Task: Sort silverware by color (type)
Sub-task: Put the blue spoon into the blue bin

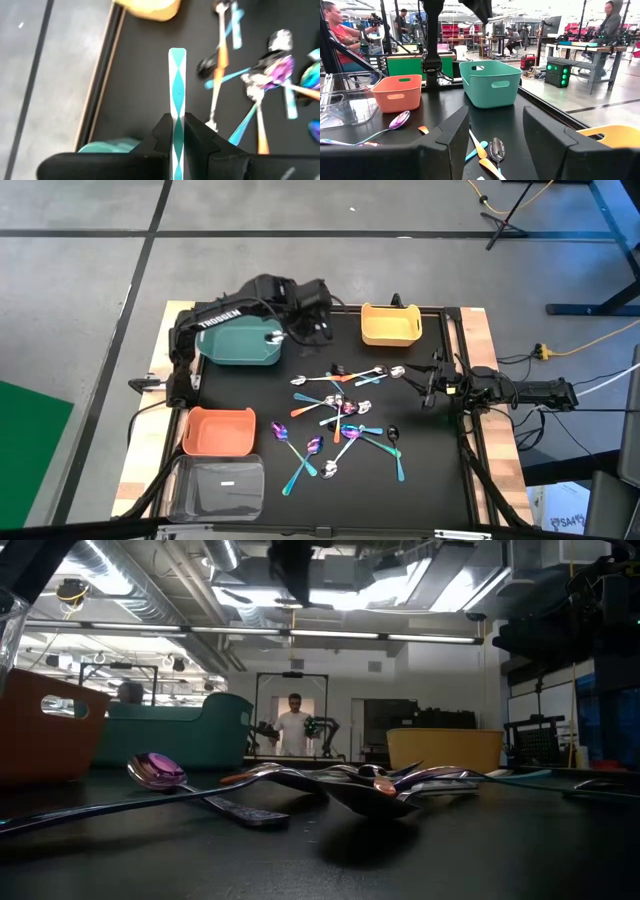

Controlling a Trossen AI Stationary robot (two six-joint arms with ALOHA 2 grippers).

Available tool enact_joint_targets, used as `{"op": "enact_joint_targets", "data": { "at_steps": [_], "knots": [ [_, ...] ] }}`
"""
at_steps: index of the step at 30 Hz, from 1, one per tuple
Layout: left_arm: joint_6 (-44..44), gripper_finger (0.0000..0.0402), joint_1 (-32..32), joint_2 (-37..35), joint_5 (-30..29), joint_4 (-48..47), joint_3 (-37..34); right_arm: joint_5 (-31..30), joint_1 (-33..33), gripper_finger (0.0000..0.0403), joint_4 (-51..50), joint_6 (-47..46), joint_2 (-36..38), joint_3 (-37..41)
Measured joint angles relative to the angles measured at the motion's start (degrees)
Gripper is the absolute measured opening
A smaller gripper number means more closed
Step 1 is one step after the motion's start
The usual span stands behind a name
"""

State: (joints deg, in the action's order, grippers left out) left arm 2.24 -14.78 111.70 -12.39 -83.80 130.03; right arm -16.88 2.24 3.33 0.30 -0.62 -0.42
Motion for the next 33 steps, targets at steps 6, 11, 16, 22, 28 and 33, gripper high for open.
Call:
{"op": "enact_joint_targets", "data": {
  "at_steps": [6,11,16,22,28,33],
  "knots": [
    [2.22,0.0022,-2.16,0.0,-0.67,-5.94,0.74,0.0,0.0,0.0175,0.0,0.0,0.02,0.01],
    [4.34,0.0021,-4.89,0.02,-0.65,-6.29,-0.98,0.0,0.0,0.0175,0.0,0.0,0.01,0.01],
    [4.46,0.0021,-8.64,-0.04,-0.29,-6.24,-2.52,0.0,0.0,0.0175,0.0,0.0,0.0,0.01],
    [3.96,0.0021,-12.87,-4.71,-0.1,-6.13,-11.59,0.0,-0.01,0.0175,0.0,0.0,0.01,0.01],
    [2.64,0.0021,-15.8,-16.33,-0.07,0.73,-29.49,0.0,-0.02,0.0175,0.0,0.01,0.0,0.01],
    [6.3,0.0021,-17.75,-25.31,0.03,12.81,-44.79,0.0,0.0,0.0175,0.0,0.0,0.0,0.01]
  ]
}}
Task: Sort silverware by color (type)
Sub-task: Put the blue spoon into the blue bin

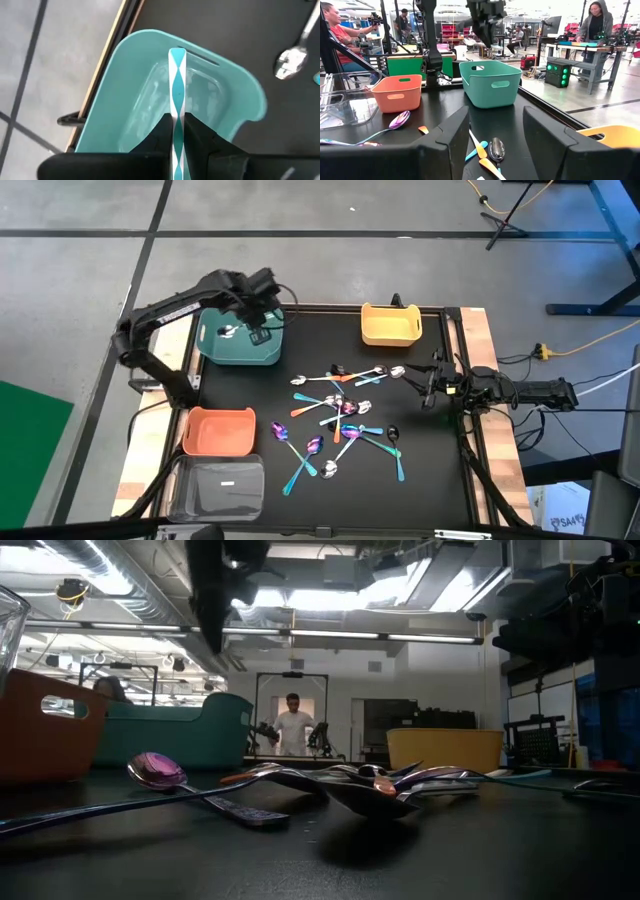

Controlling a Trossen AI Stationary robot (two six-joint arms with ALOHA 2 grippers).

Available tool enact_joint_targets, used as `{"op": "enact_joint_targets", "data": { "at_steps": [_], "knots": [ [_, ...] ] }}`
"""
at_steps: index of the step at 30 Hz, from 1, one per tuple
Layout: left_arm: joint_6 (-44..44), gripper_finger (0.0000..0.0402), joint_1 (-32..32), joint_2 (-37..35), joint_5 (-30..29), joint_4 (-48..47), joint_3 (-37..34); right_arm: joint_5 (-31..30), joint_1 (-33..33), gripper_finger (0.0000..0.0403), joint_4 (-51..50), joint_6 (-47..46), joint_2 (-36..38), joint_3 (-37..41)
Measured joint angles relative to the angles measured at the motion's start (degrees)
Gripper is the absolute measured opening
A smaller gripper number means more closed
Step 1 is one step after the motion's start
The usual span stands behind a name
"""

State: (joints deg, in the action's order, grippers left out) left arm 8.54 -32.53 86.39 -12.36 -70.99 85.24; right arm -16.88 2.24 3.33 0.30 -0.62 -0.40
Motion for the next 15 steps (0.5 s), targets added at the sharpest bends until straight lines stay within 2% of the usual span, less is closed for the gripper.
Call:
{"op": "enact_joint_targets", "data": {
  "at_steps": [5,11,15],
  "knots": [
    [3.45,0.0021,-2.61,-4.16,2.31,11.85,-12.5,0.0,-0.01,0.0175,0.0,0.01,0.02,0.0],
    [8.52,0.0021,-5.63,-3.82,4.01,23.12,-23.87,0.0,0.0,0.0175,0.0,0.02,0.02,0.0],
    [9.65,0.0021,-7.79,-3.71,7.16,30.2,-29.65,-0.02,-0.01,0.0175,0.01,0.02,0.0,0.0]
  ]
}}
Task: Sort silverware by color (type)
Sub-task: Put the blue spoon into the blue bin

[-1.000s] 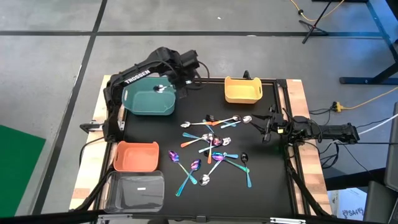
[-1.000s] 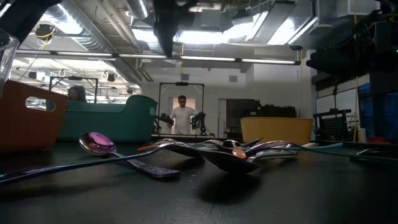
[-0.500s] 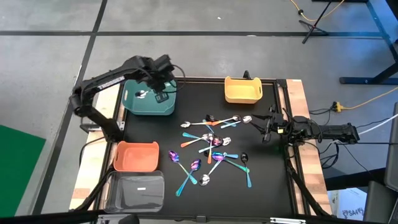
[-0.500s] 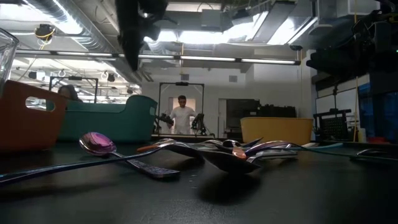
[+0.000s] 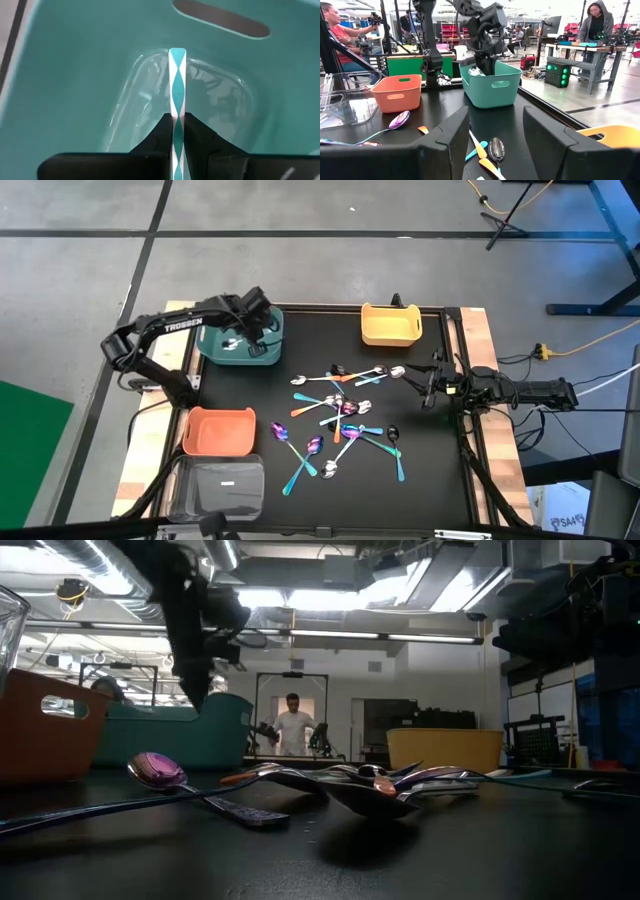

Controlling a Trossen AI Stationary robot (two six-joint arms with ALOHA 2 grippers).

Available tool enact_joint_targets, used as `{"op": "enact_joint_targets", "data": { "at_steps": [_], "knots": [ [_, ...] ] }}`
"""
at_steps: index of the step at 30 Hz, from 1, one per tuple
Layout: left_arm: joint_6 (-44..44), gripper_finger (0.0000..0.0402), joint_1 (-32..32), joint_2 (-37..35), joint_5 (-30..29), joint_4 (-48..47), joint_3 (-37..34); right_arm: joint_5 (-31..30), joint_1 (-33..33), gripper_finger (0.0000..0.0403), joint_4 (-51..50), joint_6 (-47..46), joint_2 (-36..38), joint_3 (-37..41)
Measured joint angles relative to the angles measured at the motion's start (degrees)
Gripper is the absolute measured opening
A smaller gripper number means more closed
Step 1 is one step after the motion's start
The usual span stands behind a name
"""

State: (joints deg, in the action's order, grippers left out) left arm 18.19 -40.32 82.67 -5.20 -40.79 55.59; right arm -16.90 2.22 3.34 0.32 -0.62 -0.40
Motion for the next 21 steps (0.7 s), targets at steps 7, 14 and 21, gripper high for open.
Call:
{"op": "enact_joint_targets", "data": {
  "at_steps": [7,14,21],
  "knots": [
    [4.09,0.0021,-2.54,0.0,0.38,6.85,-6.52,-0.39,0.0,0.0175,0.02,0.0,0.02,0.0],
    [7.41,0.0024,-4.17,0.0,0.42,14.27,-11.64,-0.48,-0.01,0.0175,0.02,0.0,0.0,0.0],
    [8.55,0.0026,-5.11,-0.02,0.52,16.34,-14.38,-0.55,0.0,0.0175,0.04,0.0,0.0,0.0]
  ]
}}
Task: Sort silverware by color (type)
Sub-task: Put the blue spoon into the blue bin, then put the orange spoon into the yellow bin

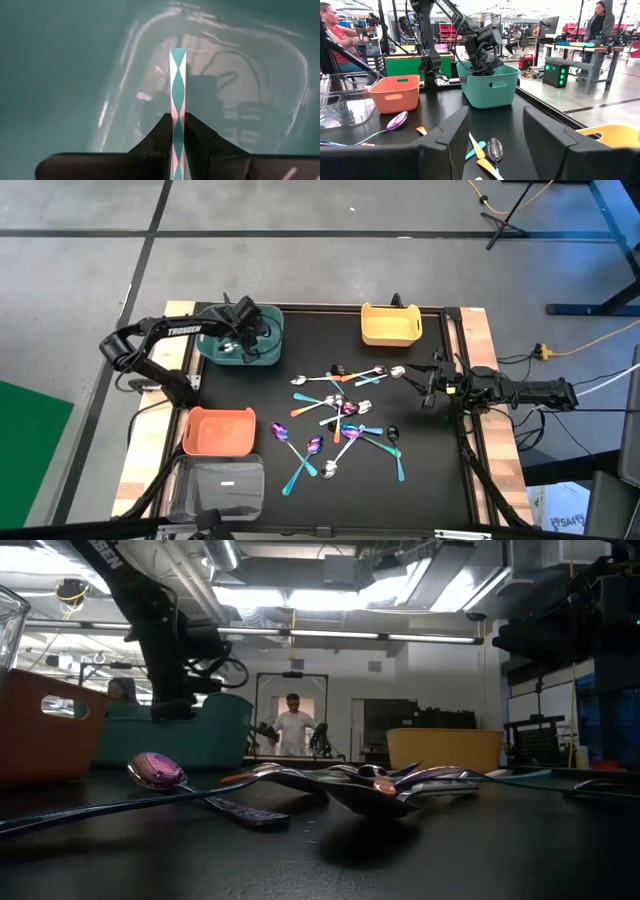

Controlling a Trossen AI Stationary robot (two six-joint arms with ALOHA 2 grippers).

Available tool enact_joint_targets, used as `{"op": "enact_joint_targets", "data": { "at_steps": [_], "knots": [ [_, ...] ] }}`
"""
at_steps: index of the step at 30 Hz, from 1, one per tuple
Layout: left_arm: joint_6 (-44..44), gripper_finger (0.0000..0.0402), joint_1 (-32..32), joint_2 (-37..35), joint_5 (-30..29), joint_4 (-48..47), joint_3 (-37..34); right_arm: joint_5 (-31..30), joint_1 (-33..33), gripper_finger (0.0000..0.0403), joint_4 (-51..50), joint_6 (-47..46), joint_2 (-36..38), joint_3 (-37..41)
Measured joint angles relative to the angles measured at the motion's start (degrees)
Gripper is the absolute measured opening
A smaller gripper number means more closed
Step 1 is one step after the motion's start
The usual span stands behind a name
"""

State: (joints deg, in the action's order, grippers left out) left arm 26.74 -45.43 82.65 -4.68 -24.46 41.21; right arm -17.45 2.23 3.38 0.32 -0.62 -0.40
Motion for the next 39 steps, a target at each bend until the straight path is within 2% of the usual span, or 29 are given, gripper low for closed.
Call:
{"op": "enact_joint_targets", "data": {
  "at_steps": [17,28,39],
  "knots": [
    [0.63,0.003,0.02,0.0,-0.33,1.47,-0.65,-0.07,0.0,0.0175,0.04,0.0,0.02,0.0],
    [0.48,0.0104,0.56,0.0,-0.43,1.44,-0.67,-0.28,-0.01,0.0175,0.78,0.0,0.0,0.06],
    [-1.15,0.0118,2.35,-2.29,-1.24,0.85,2.29,-0.33,0.0,0.0175,14.3,-0.02,0.0,0.03]
  ]
}}
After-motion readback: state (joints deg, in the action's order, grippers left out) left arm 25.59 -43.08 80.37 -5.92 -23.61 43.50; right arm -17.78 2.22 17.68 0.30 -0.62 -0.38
